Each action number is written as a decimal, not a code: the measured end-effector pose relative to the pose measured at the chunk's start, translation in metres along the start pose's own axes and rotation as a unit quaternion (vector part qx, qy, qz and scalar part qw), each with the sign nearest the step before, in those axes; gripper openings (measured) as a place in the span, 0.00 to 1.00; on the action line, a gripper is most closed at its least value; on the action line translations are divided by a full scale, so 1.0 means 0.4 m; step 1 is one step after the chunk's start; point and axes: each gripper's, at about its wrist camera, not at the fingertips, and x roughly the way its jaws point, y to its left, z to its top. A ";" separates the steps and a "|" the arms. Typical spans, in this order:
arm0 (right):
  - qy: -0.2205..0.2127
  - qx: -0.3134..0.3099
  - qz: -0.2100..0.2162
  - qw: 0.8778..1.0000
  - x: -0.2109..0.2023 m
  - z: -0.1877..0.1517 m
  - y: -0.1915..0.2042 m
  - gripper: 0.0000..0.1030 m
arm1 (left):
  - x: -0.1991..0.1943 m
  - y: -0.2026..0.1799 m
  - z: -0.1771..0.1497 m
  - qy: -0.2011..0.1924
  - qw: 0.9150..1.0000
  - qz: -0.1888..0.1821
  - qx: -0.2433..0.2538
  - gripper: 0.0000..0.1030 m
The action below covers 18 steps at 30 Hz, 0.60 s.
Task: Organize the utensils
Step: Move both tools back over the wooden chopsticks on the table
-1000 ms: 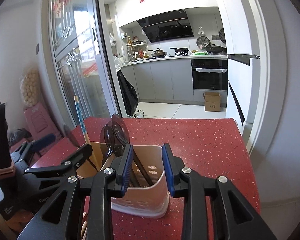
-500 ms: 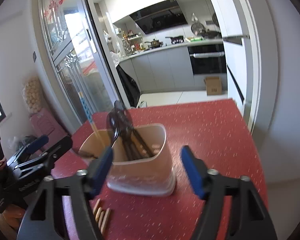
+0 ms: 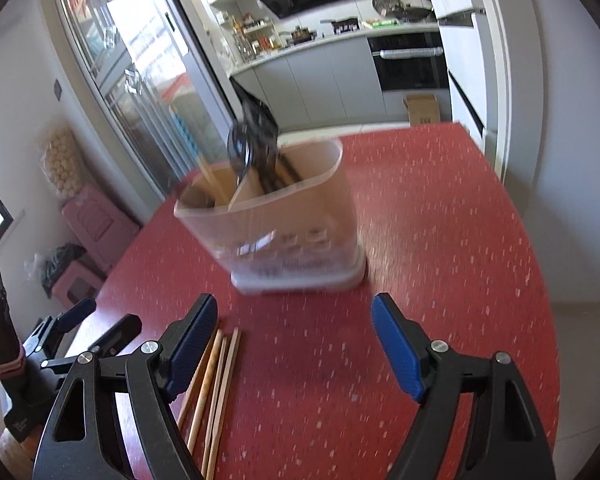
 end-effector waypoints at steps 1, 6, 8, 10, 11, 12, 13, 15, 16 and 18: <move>0.012 0.000 0.000 1.000 0.006 -0.011 0.005 0.80 | 0.005 0.003 -0.016 0.013 1.000 -0.003 -0.002 1.00; 0.063 -0.007 -0.007 0.998 0.034 -0.061 0.027 0.80 | 0.034 0.009 -0.094 0.069 0.998 0.001 0.007 1.00; 0.082 -0.015 -0.013 0.996 0.045 -0.080 0.037 0.80 | 0.048 0.012 -0.112 0.090 0.996 -0.006 0.009 1.00; 0.104 -0.021 -0.021 0.994 0.061 -0.100 0.047 0.80 | 0.063 0.013 -0.132 0.111 0.994 -0.007 0.012 1.00; 0.115 -0.023 -0.025 0.993 0.070 -0.109 0.052 0.80 | 0.069 0.014 -0.140 0.118 0.993 -0.006 0.012 1.00; 0.124 -0.024 -0.028 0.992 0.076 -0.117 0.055 0.80 | 0.073 0.015 -0.148 0.123 0.992 -0.005 0.012 1.00; 0.131 -0.025 -0.030 0.991 0.081 -0.124 0.059 0.80 | 0.077 0.016 -0.154 0.128 0.992 -0.005 0.013 1.00; 0.149 -0.030 -0.035 0.988 0.094 -0.139 0.068 0.80 | 0.085 0.014 -0.165 0.135 0.991 -0.001 0.018 1.00; 0.156 -0.032 -0.038 0.987 0.099 -0.141 0.071 0.80 | 0.088 0.013 -0.172 0.137 0.990 0.001 0.022 1.00; 0.175 -0.038 -0.044 0.983 0.115 -0.150 0.079 0.80 | 0.093 0.008 -0.179 0.136 0.990 0.000 0.025 1.00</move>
